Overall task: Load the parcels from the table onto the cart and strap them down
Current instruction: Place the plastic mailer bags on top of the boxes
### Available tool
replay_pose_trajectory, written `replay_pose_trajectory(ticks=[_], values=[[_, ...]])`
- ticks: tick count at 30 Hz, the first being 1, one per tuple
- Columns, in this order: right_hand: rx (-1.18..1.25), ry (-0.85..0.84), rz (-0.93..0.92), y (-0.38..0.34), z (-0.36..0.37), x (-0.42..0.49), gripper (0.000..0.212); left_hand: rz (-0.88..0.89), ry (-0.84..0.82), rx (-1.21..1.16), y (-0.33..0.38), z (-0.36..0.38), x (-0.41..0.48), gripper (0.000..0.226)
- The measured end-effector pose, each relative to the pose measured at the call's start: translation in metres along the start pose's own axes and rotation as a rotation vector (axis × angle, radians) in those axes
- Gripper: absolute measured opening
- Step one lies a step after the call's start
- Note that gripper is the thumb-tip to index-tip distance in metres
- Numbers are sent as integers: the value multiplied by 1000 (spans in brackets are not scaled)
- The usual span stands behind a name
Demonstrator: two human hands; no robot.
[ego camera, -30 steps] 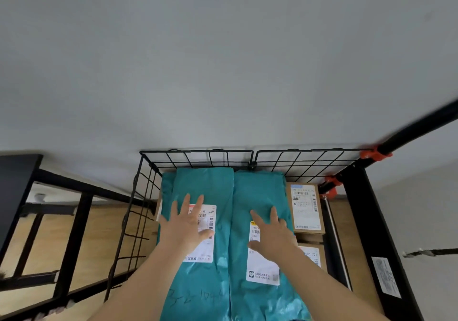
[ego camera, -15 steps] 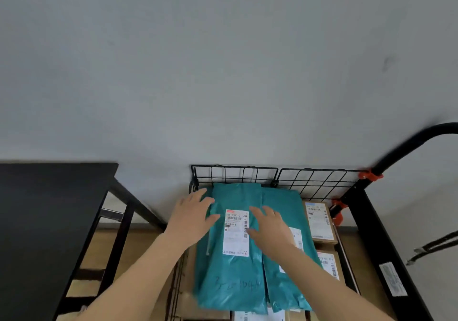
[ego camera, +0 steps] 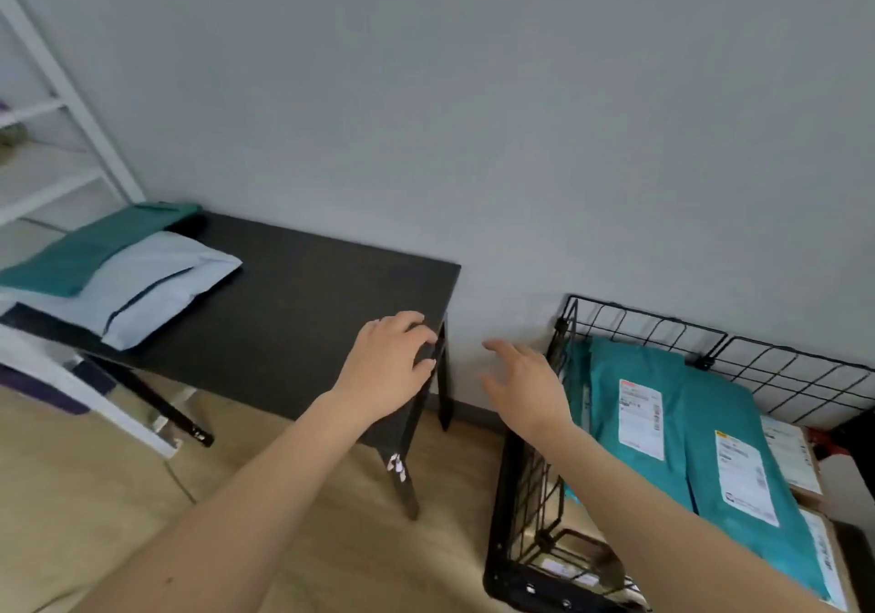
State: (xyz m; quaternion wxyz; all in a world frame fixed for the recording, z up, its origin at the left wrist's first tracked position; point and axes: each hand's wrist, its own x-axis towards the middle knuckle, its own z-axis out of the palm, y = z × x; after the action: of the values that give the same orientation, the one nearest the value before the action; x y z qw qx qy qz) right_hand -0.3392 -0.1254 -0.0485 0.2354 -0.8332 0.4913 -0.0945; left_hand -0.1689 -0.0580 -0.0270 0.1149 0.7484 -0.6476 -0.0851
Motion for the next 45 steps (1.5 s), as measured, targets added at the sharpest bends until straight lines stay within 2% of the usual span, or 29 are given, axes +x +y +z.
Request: replay_pose_trajectory(ticks=[7, 12, 17, 32, 39, 45], values=[[11, -69, -152, -108, 54, 1, 39, -227, 81, -8, -104, -39, -73, 33], [-20, -151, -270, -159, 80, 20, 35, -376, 136, -52, -166, -54, -102, 31], [-22, -216, -309, -201, 106, 59, 34, -467, 155, -60, -222, -58, -110, 32], [24, -324, -374, -337, 162, 256, 36, -608, 202, -14, -401, -116, -3, 31], [22, -427, -314, -375, 198, 295, 35, -613, 146, -45, -470, -118, 17, 34], [45, -391, -180, -407, 218, 320, 34, -577, 56, -79, -541, -126, 40, 42]])
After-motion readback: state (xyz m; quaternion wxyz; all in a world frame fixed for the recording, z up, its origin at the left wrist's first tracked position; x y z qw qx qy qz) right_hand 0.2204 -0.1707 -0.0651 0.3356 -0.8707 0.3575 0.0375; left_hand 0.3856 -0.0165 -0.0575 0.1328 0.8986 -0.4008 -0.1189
